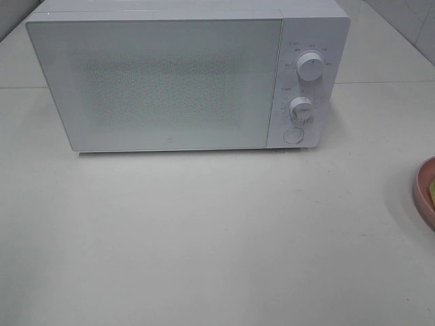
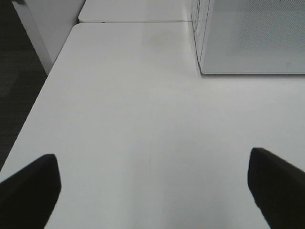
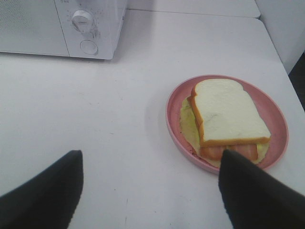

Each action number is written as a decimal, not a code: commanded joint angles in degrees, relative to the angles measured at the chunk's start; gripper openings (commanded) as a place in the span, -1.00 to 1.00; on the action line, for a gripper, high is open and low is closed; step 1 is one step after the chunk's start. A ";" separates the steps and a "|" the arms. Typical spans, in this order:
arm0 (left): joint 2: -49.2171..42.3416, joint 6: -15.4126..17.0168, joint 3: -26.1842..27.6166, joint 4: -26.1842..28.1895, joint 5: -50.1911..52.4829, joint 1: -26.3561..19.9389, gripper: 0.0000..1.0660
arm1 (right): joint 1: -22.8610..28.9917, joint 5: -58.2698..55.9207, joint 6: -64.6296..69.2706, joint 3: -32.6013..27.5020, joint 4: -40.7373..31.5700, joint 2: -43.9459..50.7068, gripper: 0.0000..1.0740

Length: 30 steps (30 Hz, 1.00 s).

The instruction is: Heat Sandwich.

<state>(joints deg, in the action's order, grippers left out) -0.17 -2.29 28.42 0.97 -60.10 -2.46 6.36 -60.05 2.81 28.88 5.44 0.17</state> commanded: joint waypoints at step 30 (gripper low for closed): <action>-1.72 0.23 -0.06 0.11 0.74 0.00 0.85 | -0.40 0.46 -0.23 0.00 0.06 1.15 0.42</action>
<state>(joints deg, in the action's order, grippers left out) -0.23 -2.29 28.42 0.97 -60.10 -2.46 6.36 -60.05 2.81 28.88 5.44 0.17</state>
